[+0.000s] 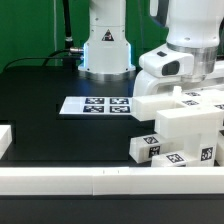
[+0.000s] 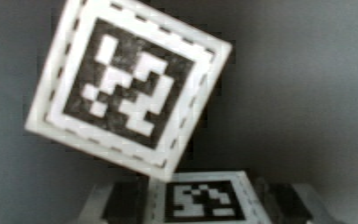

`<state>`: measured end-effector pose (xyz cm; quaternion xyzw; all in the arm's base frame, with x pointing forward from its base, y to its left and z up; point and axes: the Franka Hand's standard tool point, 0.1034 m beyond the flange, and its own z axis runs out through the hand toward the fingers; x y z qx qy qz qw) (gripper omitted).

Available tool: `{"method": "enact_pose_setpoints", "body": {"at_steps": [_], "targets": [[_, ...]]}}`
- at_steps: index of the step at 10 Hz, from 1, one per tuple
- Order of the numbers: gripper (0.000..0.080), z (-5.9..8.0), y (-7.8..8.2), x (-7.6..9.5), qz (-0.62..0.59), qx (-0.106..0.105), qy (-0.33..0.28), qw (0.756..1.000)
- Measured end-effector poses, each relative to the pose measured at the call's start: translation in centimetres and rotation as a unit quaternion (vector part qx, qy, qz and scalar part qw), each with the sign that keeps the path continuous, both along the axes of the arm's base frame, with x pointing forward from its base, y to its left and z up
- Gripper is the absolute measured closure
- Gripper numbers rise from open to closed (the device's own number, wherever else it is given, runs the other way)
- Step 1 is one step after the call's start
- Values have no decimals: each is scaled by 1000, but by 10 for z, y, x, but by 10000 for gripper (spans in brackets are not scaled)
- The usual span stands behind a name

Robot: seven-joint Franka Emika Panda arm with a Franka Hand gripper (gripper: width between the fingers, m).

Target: Assemble chair

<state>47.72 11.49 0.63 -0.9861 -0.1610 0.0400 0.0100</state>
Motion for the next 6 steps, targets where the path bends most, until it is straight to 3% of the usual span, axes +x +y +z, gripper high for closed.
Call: {"method": "enact_pose_setpoints", "body": {"at_steps": [6], "targets": [[515, 10, -11, 0, -12, 3, 3, 1000]]}}
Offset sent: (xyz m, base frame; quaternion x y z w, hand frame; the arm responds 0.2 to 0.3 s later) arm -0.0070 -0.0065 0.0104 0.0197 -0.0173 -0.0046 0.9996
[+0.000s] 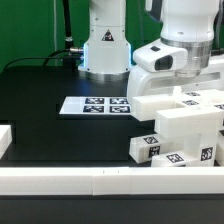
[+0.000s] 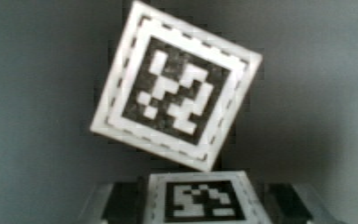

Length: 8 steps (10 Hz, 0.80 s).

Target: Assemble chair

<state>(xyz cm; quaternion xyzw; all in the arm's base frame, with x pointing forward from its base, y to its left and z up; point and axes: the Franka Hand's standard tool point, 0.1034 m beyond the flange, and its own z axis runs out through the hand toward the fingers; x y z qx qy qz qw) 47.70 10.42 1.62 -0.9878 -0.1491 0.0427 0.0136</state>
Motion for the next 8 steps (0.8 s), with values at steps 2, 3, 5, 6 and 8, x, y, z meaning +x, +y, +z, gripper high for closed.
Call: {"method": "enact_pose_setpoints", "body": {"at_steps": [2, 3, 5, 6, 8], "targets": [[515, 7, 2, -7, -17, 0, 0, 1000], [515, 14, -1, -13, -20, 2, 3, 1000], [515, 32, -1, -15, -25, 7, 4, 1000], [515, 41, -2, -15, -26, 9, 10, 1000], [515, 69, -4, -12, -31, 17, 10, 999]]}}
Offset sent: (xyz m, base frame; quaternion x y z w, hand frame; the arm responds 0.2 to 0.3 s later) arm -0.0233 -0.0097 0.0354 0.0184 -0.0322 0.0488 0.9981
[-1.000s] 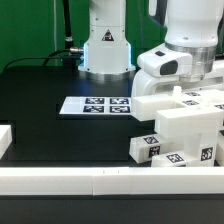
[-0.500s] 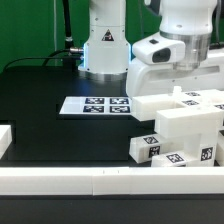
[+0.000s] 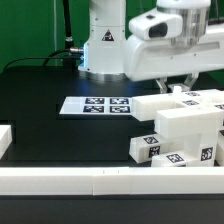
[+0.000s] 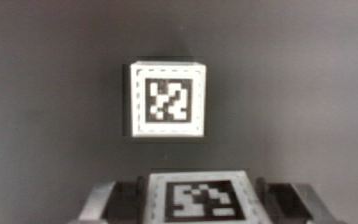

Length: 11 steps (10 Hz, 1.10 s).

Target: Assemble chair

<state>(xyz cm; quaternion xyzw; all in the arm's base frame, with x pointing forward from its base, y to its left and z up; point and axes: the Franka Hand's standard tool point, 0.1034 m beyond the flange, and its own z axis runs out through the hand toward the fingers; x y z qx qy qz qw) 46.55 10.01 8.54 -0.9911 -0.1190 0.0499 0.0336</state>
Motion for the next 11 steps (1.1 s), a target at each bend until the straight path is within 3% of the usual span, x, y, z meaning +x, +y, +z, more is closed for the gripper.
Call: {"method": "enact_pose_setpoints", "body": {"at_steps": [2, 4, 9, 11], "targets": [[515, 23, -3, 6, -5, 6, 0, 1000], [515, 48, -6, 27, -11, 13, 1, 1000], [515, 46, -6, 27, -11, 12, 0, 1000], [515, 64, 8, 68, -4, 16, -17, 1000]]}}
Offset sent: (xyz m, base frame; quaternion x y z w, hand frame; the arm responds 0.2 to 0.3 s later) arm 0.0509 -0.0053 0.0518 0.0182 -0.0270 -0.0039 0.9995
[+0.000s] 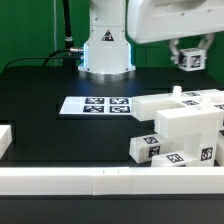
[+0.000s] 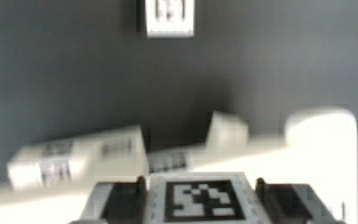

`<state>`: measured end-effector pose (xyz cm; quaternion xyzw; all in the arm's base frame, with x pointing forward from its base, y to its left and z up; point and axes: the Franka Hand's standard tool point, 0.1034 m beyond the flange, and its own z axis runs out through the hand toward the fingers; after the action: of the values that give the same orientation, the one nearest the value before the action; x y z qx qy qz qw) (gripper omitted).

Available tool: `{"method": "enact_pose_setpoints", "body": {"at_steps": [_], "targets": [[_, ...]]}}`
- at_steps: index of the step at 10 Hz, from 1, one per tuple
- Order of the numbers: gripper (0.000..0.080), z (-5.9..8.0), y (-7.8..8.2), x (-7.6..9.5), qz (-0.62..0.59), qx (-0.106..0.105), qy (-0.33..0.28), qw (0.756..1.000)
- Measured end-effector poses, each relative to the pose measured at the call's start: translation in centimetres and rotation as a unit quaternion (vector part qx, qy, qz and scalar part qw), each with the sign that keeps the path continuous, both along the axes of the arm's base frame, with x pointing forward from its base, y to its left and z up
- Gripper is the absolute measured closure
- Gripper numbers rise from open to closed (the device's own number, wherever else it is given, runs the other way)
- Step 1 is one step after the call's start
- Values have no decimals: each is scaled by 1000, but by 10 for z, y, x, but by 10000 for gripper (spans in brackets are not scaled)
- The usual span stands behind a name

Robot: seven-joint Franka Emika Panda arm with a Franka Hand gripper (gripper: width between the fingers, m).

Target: Assemble chair

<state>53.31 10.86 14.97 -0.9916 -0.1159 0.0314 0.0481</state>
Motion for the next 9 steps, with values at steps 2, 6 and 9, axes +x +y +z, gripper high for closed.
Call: {"method": "enact_pose_setpoints", "body": {"at_steps": [2, 6, 9], "targets": [[515, 0, 6, 16, 5, 0, -13, 1000], [515, -1, 4, 16, 4, -1, -12, 1000], [515, -4, 11, 57, 89, -12, -8, 996]]}}
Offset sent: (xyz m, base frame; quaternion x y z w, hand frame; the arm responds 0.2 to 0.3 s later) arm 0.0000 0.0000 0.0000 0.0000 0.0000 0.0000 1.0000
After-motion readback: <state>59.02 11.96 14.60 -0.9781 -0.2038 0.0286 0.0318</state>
